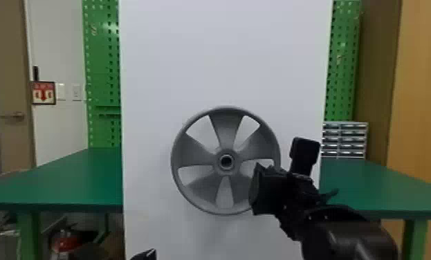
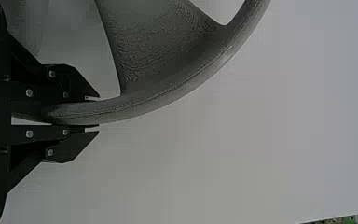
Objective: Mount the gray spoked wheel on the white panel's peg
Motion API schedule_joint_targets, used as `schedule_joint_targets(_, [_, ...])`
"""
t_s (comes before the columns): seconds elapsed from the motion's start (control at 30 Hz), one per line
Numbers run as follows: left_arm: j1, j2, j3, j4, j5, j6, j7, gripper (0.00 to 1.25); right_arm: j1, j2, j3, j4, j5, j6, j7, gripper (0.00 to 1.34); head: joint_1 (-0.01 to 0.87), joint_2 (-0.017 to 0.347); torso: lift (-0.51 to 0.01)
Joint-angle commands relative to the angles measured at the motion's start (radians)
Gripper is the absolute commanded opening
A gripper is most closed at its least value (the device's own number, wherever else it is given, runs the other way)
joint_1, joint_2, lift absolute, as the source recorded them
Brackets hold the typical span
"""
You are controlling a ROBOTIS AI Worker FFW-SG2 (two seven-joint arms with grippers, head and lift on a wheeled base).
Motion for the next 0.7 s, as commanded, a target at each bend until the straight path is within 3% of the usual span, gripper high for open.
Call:
schedule_joint_targets(0.0, [0.0,0.001,-0.001,0.0,0.001,0.0,0.0,0.75,-0.004,0.001,0.004,0.003,-0.005,-0.006,-0.014,0.23,0.123,-0.008,-0.401])
schedule_joint_targets(0.67, [0.0,0.001,0.001,0.0,0.003,0.0,0.0,0.75,-0.004,0.002,0.014,0.018,0.003,-0.021,-0.021,0.23,0.123,-0.008,-0.401])
